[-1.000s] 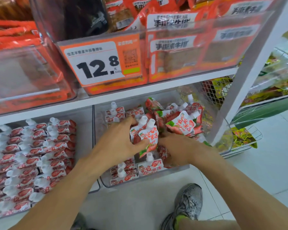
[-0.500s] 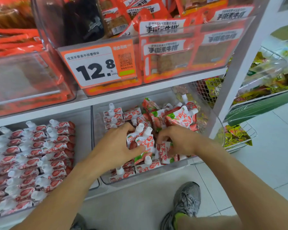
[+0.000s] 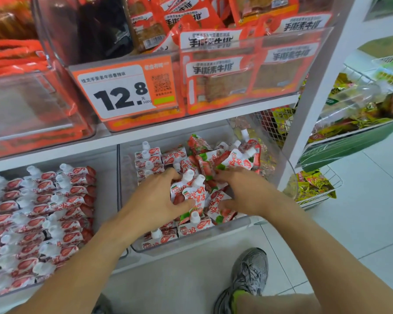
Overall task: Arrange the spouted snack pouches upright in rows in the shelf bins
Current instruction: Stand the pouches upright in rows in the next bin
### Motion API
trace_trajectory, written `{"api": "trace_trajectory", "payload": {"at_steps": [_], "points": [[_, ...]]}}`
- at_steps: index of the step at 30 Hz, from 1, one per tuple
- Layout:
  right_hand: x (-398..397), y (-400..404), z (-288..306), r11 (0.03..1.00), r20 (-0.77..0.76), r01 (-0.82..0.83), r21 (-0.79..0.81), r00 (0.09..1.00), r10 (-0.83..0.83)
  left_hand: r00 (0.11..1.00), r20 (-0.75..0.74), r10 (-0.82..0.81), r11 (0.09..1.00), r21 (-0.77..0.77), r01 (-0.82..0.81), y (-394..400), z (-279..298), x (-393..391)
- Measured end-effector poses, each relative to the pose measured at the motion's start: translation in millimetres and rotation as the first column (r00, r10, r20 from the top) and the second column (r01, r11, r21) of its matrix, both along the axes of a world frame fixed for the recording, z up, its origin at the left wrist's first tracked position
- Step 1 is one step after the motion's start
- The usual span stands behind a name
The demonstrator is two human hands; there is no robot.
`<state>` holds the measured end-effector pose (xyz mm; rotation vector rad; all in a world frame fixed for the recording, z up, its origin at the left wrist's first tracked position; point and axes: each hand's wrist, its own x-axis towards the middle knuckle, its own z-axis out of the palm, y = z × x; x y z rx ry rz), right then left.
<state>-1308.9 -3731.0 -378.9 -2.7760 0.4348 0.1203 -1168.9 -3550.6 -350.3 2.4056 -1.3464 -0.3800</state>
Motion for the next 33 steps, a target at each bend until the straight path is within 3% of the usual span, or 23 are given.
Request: {"api": "trace_trajectory", "payload": {"at_steps": [4,13,15,18,24,27,33], "points": [[10.3,-2.9,-12.6,0.989,-0.056,-0.018,-0.149,0.998,0.010,1.000,0.003,0.004,1.000,-0.001,-0.004,1.1,1.2,-1.3],[6.6,-4.5,-12.0,0.975,-0.143,-0.055,-0.217,0.989,0.024,1.000,0.008,0.021,1.000,-0.006,-0.021,6.6,4.9,1.9],[5.3,-5.2,-11.8,0.986,-0.102,-0.013,-0.163,0.995,-0.004,1.000,0.006,0.024,1.000,-0.015,-0.024,7.4,5.3,1.5],[5.5,0.8,-9.7,0.995,-0.019,0.090,0.043,0.996,-0.089,1.000,0.009,0.028,0.999,-0.030,-0.028,9.3,4.9,3.0],[-6.1,-3.4,0.3,0.961,-0.015,0.161,0.223,0.987,-0.162,1.000,0.001,0.027,0.999,-0.044,-0.026,10.1,3.2,5.0],[-29.5,-10.0,9.8,0.967,-0.036,0.135,0.216,0.991,-0.131,1.000,0.010,0.020,0.999,-0.042,-0.020,8.5,3.0,5.3],[-62.7,-12.2,40.3,0.955,-0.037,0.269,0.125,0.963,-0.266,0.999,-0.025,-0.038,0.999,-0.011,0.038,-7.8,-5.1,2.1]]}}
